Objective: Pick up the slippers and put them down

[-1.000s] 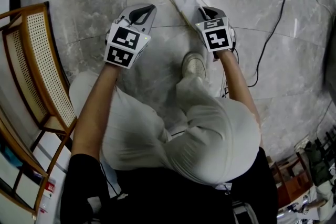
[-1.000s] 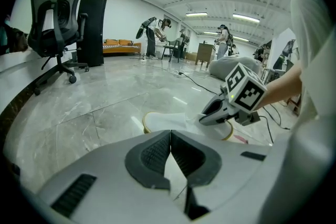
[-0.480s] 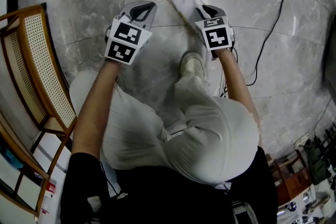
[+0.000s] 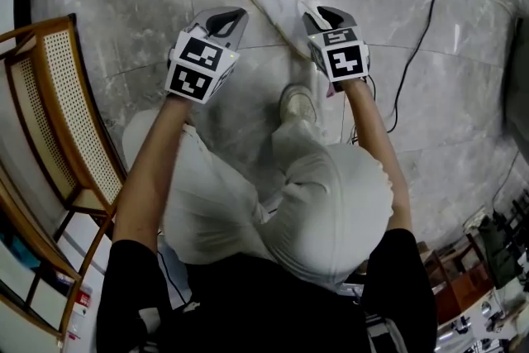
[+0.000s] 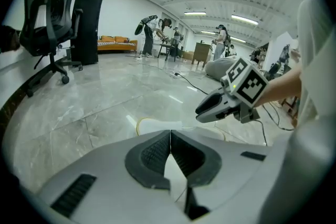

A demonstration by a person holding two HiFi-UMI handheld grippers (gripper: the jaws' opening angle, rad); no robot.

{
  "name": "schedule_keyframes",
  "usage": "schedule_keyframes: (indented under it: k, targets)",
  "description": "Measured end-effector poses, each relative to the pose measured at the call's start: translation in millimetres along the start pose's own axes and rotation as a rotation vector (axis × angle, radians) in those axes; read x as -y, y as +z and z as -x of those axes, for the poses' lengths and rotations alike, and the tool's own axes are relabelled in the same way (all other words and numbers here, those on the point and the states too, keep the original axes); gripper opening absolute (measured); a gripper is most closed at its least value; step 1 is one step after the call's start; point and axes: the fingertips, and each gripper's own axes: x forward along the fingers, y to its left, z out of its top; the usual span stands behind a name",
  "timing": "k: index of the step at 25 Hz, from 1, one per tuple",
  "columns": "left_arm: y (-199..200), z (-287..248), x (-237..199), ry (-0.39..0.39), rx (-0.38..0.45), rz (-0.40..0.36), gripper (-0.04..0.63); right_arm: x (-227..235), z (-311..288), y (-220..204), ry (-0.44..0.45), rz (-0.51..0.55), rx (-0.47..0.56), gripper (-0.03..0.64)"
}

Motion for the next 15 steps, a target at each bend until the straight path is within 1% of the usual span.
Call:
schedule_keyframes:
  k: [2, 8, 11, 15]
  targets:
    - [7.2, 3.6, -4.2, 0.010, 0.011, -0.023, 0.006, -0.1, 6.6, 9.1, 0.000, 0.002, 0.009, 0.097]
    - [40.5, 22.1, -22.1, 0.043, 0.055, -0.004, 0.006, -2.8, 24.6, 38.8, 0.008, 0.054, 0.023, 0.071]
    - [50.1, 35.3, -30.8, 0.066, 0.070, 0.022, 0.006, -2.0, 36.9, 52.3, 0.013, 0.073, 0.015, 0.061]
    - [53.5, 55.1, -40.4, 0.097, 0.064, 0.074, 0.006, -5.5, 58.9, 72.2, 0.032, 0.092, 0.008, 0.054]
